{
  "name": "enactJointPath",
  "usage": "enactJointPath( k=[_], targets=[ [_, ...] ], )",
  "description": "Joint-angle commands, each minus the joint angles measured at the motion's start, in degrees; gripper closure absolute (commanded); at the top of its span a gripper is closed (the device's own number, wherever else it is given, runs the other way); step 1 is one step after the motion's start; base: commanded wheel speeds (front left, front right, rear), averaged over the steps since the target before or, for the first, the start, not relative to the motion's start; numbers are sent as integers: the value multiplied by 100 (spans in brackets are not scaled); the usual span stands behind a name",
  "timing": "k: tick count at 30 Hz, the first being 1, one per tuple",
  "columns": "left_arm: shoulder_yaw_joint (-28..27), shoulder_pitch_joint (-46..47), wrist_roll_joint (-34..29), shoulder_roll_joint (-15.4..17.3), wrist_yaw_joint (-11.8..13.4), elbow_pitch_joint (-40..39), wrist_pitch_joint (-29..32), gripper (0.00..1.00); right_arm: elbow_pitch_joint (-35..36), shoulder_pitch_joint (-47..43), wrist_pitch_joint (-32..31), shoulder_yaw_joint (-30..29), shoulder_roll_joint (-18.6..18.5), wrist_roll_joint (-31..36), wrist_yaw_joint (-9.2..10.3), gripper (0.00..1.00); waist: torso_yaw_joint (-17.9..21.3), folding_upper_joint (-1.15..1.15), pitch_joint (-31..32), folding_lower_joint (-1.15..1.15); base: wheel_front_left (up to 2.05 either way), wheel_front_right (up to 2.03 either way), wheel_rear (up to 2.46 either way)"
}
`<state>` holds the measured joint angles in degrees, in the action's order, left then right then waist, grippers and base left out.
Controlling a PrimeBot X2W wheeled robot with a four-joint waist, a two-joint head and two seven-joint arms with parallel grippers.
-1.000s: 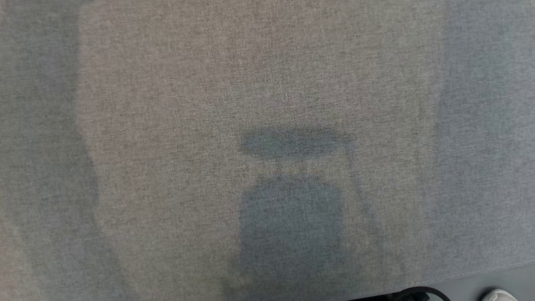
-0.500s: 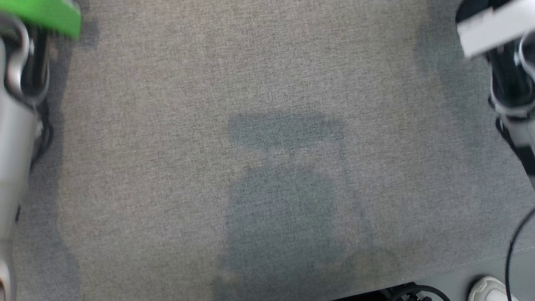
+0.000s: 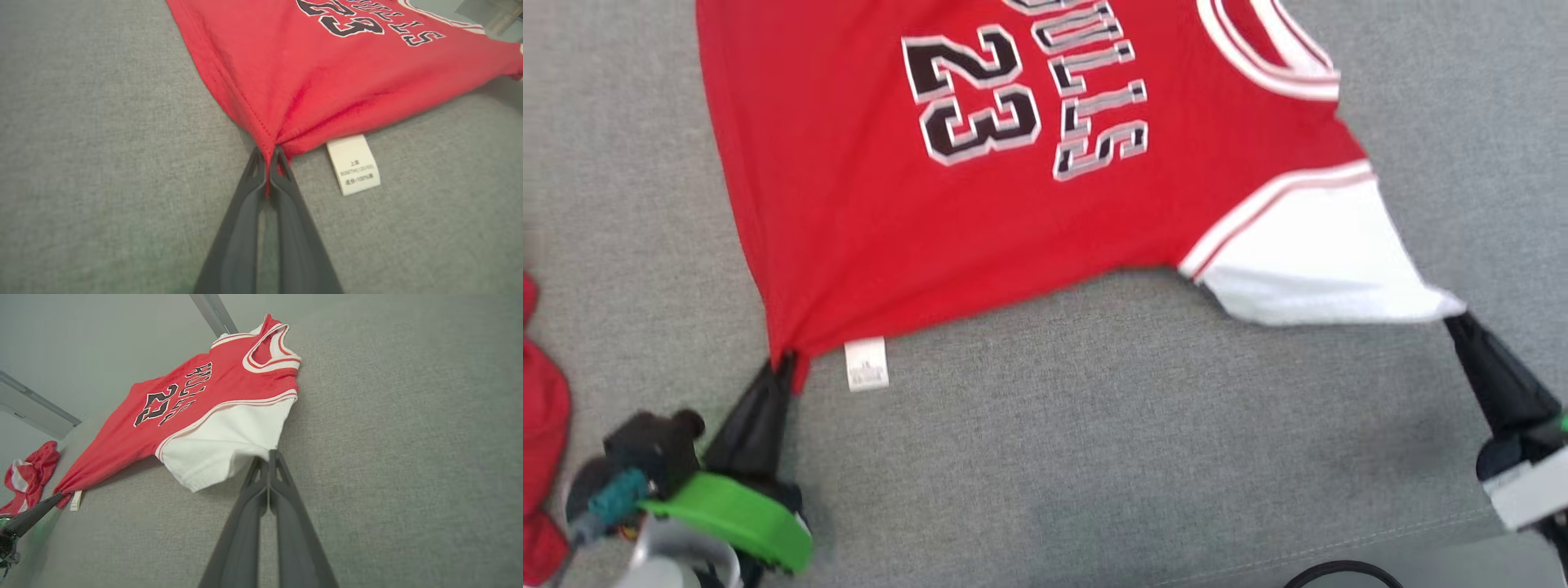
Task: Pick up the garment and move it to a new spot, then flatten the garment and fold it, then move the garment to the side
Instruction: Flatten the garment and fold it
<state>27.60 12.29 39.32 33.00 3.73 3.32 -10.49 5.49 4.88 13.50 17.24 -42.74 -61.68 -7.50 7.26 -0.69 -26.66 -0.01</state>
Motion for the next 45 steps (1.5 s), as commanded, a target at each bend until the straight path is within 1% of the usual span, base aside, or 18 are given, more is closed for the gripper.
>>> enactJointPath(
  k=[1, 3, 6, 10, 14, 16, 18, 20, 21, 24, 26, 32, 34, 40, 41, 42, 43, 45],
  targets=[
    [36, -762, 147, -30, 379, -476, 141, 100, 201, -806, 45, -130, -65, -62, 2, 100, -146, 69, 911, 1, 0, 0, 0],
    [77, -1403, 369, -118, 695, -956, 242, 100, 498, -1459, 65, -231, -3, -209, 1, 100, -170, 69, 988, 1, 0, 0, 0],
    [108, -1984, 589, -173, 1024, -1623, 430, 100, 853, -2106, 80, -444, -31, -394, 1, 100, -193, 69, 914, 1, 0, 0, 0],
    [175, -1984, 629, -107, 1135, -2082, 735, 100, 1151, -2113, -19, -577, -91, -532, 0, 100, -217, 69, 688, 1, 0, 0, 0],
    [96, -1217, 723, 16, 1107, -2360, 1354, 100, 1277, -1250, -421, -608, -244, -714, 0, 100, -241, 69, 287, 1, 0, 0, 0],
    [68, -700, 761, 82, 1106, -2293, 1760, 100, 1108, -642, -691, -562, -315, -798, 1, 100, -280, 69, 131, 1, 0, 0, 0],
    [26, -120, 877, 16, 1072, -2145, 2114, 100, 853, 22, -984, -450, -350, -867, 0, 100, -334, 69, 12, 1, 0, 0, 0],
    [-35, 401, 954, -82, 1068, -1889, 2344, 100, 473, 700, -1216, -344, -297, -903, 1, 100, -378, 69, -56, 1, 0, 0, 0],
    [30, 653, 833, -28, 992, -1724, 2482, 100, 285, 1000, -1351, -232, -264, -897, 0, 100, -403, 69, -83, 1, 0, 0, 0],
    [133, 1232, 919, -204, 889, -1264, 2786, 100, -351, 1814, -1594, 38, -134, -707, 0, 100, -478, 69, -146, 1, 0, 0, 0],
    [157, 1531, 921, -287, 917, -894, 2931, 100, -747, 2262, -1702, 222, 19, -621, 0, 100, -528, 69, -175, 1, 0, 0, 0],
    [317, 2063, 795, -563, 981, 88, 3042, 100, -1730, 3129, -1869, 788, 319, -394, 0, 100, -630, 69, -199, 1, 0, 0, 0],
    [366, 2122, 882, -695, 899, 254, 3069, 100, -1965, 3294, -1857, 969, 350, -334, 0, 100, -650, 69, -170, 1, 0, 0, 0],
    [454, 2010, 1000, -854, 709, 454, 2986, 100, -2371, 3470, -1538, 1303, 302, -252, 1, 100, -641, 69, 29, 1, 0, 0, 0],
    [454, 1963, 985, -850, 668, 433, 2931, 69, -2400, 3469, -1446, 1356, 287, -221, 0, 33, -628, 69, 83, 1, 0, 0, 0],
    [451, 1908, 992, -831, 660, 393, 2895, 24, -2430, 3459, -1362, 1404, 268, -179, 0, 0, -611, 69, 129, 1, 0, 0, 0],
    [434, 1810, 1063, -828, 646, 338, 2867, 0, -2455, 3448, -1275, 1447, 251, -127, 0, 0, -586, 69, 184, 1, 0, 0, 0],
    [417, 1571, 1143, -775, 627, 127, 2819, 0, -2445, 3381, -1095, 1545, 160, 6, 0, 0, -541, 69, 313, 1, 0, 0, 0]
  ],
)
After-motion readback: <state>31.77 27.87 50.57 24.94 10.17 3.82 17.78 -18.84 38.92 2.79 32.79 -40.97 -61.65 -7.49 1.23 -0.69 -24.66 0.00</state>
